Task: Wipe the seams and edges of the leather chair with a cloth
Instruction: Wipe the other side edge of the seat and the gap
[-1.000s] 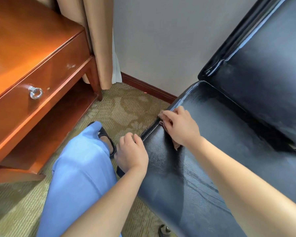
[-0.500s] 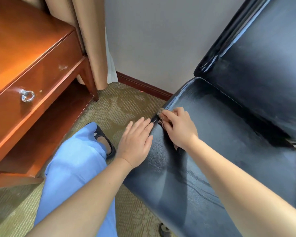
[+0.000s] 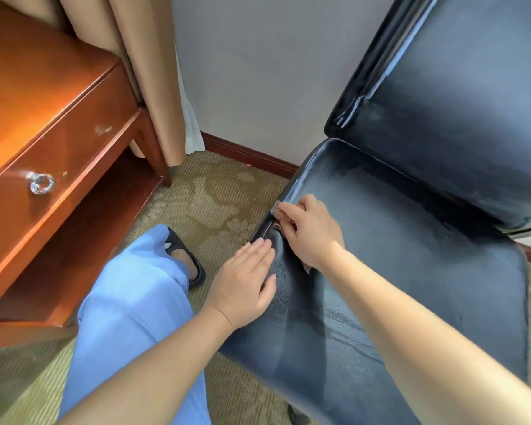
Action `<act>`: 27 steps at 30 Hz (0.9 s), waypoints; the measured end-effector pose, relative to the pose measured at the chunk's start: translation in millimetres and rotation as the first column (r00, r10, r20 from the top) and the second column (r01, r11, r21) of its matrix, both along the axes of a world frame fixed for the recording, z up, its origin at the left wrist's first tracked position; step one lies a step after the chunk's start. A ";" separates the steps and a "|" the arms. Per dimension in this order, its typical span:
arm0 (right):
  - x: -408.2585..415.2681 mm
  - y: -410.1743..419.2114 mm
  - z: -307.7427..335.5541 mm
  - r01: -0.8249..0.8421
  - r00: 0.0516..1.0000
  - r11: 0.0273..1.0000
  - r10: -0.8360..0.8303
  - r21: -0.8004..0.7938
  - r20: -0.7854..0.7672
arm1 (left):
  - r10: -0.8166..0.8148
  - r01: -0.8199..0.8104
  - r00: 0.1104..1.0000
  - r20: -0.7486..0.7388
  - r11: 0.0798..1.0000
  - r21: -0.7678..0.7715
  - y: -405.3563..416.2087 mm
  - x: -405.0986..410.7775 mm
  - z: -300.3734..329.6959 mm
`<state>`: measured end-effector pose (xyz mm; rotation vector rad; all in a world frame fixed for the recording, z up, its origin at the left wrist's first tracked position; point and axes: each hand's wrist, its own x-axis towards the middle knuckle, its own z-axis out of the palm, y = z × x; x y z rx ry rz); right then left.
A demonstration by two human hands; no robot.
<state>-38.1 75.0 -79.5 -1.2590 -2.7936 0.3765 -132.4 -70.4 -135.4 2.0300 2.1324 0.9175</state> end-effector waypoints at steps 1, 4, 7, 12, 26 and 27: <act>0.9 -6.3 -0.5 -0.028 1.000 1.000 0.028 0.010 -0.013 | 0.000 0.000 1.000 -0.014 1.000 0.020 -1.0 0.6 0.8; 12.1 -22.1 0.2 -0.160 0.986 0.987 0.160 0.023 -0.036 | 0.010 -0.005 0.998 -0.063 0.996 0.084 -1.6 1.3 5.5; 12.2 -10.2 0.8 -0.166 0.986 0.986 0.165 0.032 0.031 | 0.008 0.003 0.995 -0.097 0.994 0.109 -1.4 0.2 9.5; -0.7 -0.7 -0.2 0.069 0.997 0.996 -0.070 -0.058 -0.025 | -0.016 0.012 0.999 0.052 0.996 0.083 2.5 -12.6 15.9; -0.4 -9.9 5.0 0.019 1.000 0.996 -0.020 -0.082 -0.009 | 0.340 -0.286 0.835 0.434 0.940 -0.187 13.4 -34.8 33.9; 1.7 -18.8 5.1 -0.037 0.999 0.995 0.036 -0.090 -0.014 | 0.392 -0.324 0.813 0.431 0.919 -0.225 11.8 -38.2 34.3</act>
